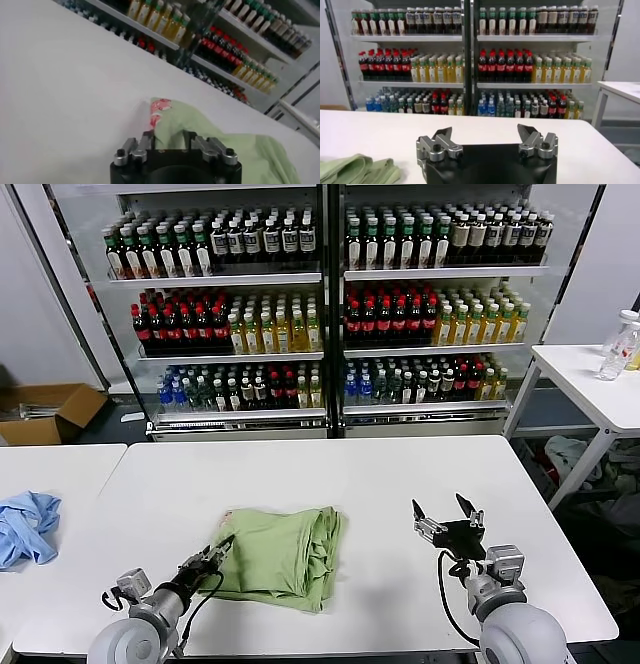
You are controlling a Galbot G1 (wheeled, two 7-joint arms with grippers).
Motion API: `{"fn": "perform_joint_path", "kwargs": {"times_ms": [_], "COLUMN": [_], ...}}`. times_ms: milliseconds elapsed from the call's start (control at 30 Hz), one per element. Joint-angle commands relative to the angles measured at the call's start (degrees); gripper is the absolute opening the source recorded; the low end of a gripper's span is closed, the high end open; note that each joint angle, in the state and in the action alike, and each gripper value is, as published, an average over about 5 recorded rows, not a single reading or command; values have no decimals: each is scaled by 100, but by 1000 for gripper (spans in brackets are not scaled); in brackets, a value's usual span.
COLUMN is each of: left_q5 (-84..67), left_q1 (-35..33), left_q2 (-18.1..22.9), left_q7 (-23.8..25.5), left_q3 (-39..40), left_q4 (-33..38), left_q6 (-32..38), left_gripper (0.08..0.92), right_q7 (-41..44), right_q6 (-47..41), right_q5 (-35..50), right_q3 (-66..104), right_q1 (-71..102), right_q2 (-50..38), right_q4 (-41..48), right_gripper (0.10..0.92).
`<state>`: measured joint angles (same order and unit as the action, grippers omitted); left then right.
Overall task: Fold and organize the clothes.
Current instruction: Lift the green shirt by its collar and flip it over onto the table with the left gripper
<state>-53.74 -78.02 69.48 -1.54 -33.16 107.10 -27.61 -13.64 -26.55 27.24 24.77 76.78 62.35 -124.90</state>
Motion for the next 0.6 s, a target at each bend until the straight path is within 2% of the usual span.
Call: {"fn": "perform_joint_path", "kwargs": {"times_ms": [33, 300, 433, 533, 600], "left_q5": [-1168, -1446, -1630, -1706, -1824], "left_q1": [20, 28, -43, -197, -294], "left_q2": [66, 176, 123, -284, -745], "left_q7": [286, 340, 245, 161, 128], "left_q3": [-233, -349, -809, -1361, -1865], "left_q4": [-167, -90, 88, 278, 350], "left_q6": [53, 65, 42, 45, -3], "left_gripper": [316, 118, 104, 104, 104], "right_q7": [-6, -14, -16, -20, -20], "right_q6": [-13, -36, -38, -38, -33], "right_q5": [74, 176, 221, 281, 322], "right_q3": [82, 141, 170, 207, 222], "right_q1": [67, 53, 23, -46, -114], "right_q2": [-30, -98, -131, -160, -171], "right_q4": [-49, -92, -106, -88, -55], "right_gripper": [823, 823, 823, 823, 823]}}
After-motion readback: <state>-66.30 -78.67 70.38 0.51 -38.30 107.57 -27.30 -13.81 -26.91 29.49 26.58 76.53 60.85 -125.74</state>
